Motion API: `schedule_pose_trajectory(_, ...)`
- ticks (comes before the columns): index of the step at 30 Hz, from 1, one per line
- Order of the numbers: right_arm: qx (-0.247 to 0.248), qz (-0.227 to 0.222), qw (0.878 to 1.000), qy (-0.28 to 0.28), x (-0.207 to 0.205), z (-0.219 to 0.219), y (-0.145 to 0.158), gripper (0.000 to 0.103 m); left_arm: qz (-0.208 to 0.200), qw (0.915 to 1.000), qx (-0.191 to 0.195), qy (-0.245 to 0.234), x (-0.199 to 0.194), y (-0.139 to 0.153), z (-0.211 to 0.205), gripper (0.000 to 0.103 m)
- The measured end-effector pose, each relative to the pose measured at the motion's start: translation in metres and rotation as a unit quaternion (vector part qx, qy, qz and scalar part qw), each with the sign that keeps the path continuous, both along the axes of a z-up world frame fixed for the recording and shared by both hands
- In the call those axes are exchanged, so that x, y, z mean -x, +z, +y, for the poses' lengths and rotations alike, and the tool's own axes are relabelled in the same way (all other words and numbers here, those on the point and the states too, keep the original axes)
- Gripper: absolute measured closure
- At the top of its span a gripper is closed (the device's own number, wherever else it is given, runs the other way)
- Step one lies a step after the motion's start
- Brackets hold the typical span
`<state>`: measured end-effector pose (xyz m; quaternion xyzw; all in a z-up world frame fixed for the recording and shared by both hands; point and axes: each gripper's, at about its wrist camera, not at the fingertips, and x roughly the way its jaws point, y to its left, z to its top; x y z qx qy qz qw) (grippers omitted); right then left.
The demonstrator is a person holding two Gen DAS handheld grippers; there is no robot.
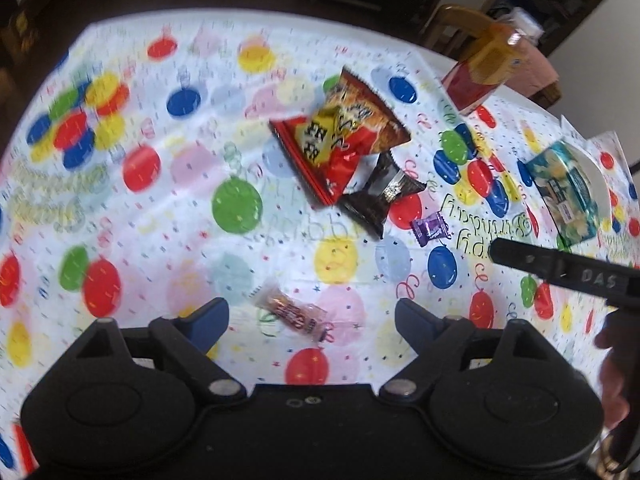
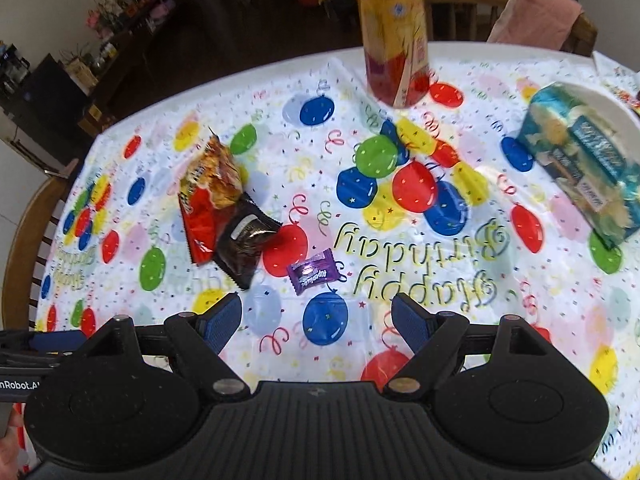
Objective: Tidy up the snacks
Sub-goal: 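Grasp the small wrapped candy stick with the left tool while the right tool grasps the purple candy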
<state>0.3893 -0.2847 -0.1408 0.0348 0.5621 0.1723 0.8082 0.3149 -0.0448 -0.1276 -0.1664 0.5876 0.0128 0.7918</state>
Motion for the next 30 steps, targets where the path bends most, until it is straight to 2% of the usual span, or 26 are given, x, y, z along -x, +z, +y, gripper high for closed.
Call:
schedule_pose_trajectory(6, 0.009, 0.018, 0.999, 0.025, -0.014, 0.013, -0.025, 0.021, 0.052, 0.9973, 0.029, 0.043, -0.013, -0.03, 0.001, 0.028)
schedule_pose_trajectory(12, 0.015, 0.031, 0.999, 0.034, -0.029, 0.016, -0.044, 0.026, 0.075, 0.9944, 0.03, 0.069, -0.021, -0.049, 0.002, 0.037)
schedule_pose_trajectory(14, 0.016, 0.033, 0.999, 0.034, -0.034, 0.016, -0.049, 0.028, 0.079, 0.9928, 0.037, 0.081, -0.023, -0.054, 0.004, 0.041)
schedule_pose_trajectory(16, 0.013, 0.04, 0.998, 0.036, -0.038, 0.017, -0.053, 0.036, 0.081, 0.9922, 0.038, 0.087, -0.024, -0.058, 0.004, 0.043)
schedule_pose_trajectory(24, 0.025, 0.036, 0.997, 0.062, -0.04, 0.033, -0.063, 0.041, 0.093, 0.9895, 0.045, 0.101, -0.027, -0.07, 0.007, 0.05)
schedule_pose_trajectory(30, 0.044, 0.023, 0.996, 0.078, -0.039, 0.042, -0.066, 0.045, 0.089, 0.9908, 0.032, 0.097, -0.03, -0.071, 0.003, 0.058)
